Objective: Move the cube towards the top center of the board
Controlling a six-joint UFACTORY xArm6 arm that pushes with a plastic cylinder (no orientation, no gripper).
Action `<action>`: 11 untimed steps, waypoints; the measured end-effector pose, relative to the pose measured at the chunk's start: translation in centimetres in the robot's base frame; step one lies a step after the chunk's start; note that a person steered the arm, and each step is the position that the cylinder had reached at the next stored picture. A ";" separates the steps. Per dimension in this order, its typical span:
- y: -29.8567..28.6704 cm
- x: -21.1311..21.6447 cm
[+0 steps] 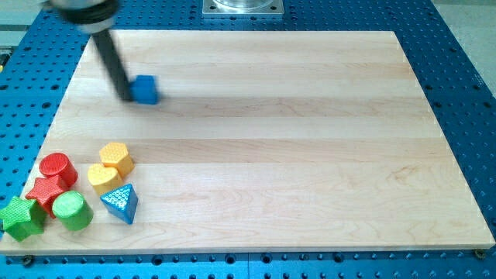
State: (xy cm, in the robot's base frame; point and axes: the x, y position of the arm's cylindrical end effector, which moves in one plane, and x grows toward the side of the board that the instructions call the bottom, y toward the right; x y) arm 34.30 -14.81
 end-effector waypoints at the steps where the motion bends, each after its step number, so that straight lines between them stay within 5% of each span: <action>1: 9.5 0.7; 2: 7.5 4.8; 3: 10.5 0.7; 5: 20.4 2.5; 6: 15.5 -2.8; 7: 13.8 1.5; 8: 14.4 -4.3; 10: 8.7 -7.7; 11: 16.1 -7.6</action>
